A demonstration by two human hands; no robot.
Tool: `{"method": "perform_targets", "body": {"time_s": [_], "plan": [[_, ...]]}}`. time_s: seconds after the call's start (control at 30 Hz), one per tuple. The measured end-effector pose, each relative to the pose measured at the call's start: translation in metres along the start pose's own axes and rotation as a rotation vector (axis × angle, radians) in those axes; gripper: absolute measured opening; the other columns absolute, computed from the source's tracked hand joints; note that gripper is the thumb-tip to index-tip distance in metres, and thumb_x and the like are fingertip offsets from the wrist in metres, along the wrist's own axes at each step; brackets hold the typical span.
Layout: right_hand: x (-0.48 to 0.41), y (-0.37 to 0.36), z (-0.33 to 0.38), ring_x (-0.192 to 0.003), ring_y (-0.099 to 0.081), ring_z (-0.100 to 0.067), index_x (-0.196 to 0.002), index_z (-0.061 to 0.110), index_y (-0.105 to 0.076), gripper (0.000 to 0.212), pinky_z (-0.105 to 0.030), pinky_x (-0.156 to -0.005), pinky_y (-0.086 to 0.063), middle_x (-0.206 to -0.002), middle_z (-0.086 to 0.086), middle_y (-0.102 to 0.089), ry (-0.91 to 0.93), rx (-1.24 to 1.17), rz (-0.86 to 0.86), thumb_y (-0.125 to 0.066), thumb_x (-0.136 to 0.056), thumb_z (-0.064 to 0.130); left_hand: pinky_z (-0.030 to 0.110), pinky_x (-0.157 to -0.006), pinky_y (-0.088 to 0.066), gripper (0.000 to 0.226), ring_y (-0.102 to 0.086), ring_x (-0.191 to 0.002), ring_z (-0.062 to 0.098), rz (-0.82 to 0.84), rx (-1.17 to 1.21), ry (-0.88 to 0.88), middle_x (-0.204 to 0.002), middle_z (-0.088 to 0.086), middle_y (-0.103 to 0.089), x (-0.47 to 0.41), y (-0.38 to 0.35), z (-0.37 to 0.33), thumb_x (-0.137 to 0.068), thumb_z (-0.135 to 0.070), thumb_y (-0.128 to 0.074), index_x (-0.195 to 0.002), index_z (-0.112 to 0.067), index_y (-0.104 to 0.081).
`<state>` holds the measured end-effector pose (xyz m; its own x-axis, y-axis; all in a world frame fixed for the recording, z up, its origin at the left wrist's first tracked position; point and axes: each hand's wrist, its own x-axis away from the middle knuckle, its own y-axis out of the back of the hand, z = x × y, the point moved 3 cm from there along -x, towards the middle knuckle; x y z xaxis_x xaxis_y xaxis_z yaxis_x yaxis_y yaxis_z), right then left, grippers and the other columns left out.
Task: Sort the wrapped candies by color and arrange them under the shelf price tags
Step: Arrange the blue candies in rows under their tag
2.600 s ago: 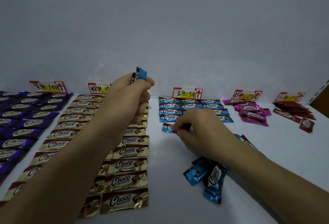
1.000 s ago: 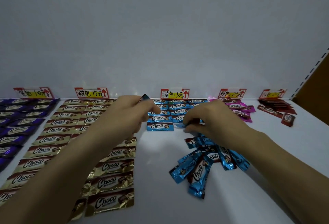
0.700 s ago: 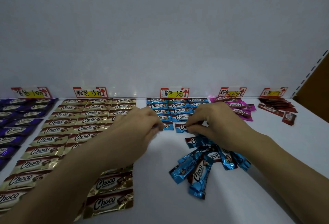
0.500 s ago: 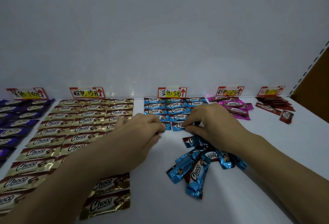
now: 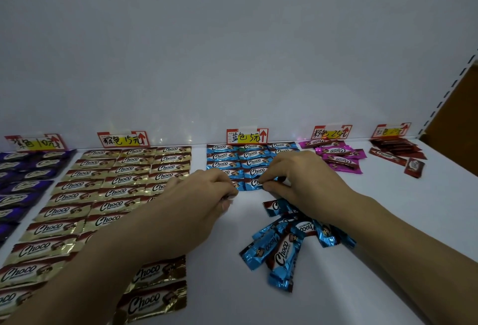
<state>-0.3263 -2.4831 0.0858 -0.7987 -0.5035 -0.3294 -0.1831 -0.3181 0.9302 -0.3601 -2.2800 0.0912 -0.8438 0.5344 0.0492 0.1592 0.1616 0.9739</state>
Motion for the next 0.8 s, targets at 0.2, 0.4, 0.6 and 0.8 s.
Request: {"method": "perform_targets", "body": {"time_s": [0.2, 0.4, 0.6, 0.8], "plan": [[0.009, 0.028, 0.021, -0.094, -0.067, -0.014, -0.116, 0.027, -0.073, 0.025, -0.031, -0.073, -0.058, -0.097, 0.011, -0.071, -0.075, -0.622, -0.228, -0.072, -0.091, 0.023, 0.018, -0.052, -0.040, 0.031, -0.051, -0.057, -0.001, -0.199, 0.640, 0.032, -0.065, -0.021, -0.059, 0.004, 0.018, -0.005, -0.103, -0.031, -0.048, -0.116, -0.058, -0.044], [0.011, 0.026, 0.046, -0.085, -0.071, -0.023, -0.102, 0.016, -0.076, 0.017, -0.050, -0.074, -0.059, -0.094, 0.001, -0.075, -0.093, -0.885, -0.067, -0.076, -0.087, 0.009, 0.024, -0.056, -0.045, 0.090, -0.050, -0.056, 0.008, -0.075, 0.842, -0.003, -0.067, 0.003, -0.060, 0.006, 0.009, -0.017, -0.091, -0.002, -0.061, -0.148, -0.053, -0.014], [0.013, 0.056, 0.007, -0.085, -0.071, -0.019, -0.098, 0.013, -0.068, 0.013, -0.030, -0.076, -0.060, -0.089, -0.002, -0.071, -0.181, -0.893, -0.268, -0.065, -0.092, 0.001, 0.009, -0.077, -0.044, 0.080, -0.053, -0.094, -0.003, -0.213, 0.290, 0.001, -0.105, -0.024, -0.057, 0.004, 0.004, -0.015, -0.095, -0.021, -0.058, -0.156, -0.042, -0.011], [0.021, 0.065, -0.031, -0.092, -0.062, -0.001, -0.111, 0.029, -0.065, 0.022, -0.014, -0.078, -0.053, -0.105, 0.015, -0.066, -0.178, -0.178, -0.149, -0.064, -0.095, 0.013, 0.017, -0.107, -0.034, 0.041, -0.035, -0.126, -0.007, -0.010, 0.058, -0.150, -0.139, -0.026, -0.040, 0.008, -0.004, -0.026, -0.101, -0.037, -0.044, -0.142, -0.040, -0.044]]}}
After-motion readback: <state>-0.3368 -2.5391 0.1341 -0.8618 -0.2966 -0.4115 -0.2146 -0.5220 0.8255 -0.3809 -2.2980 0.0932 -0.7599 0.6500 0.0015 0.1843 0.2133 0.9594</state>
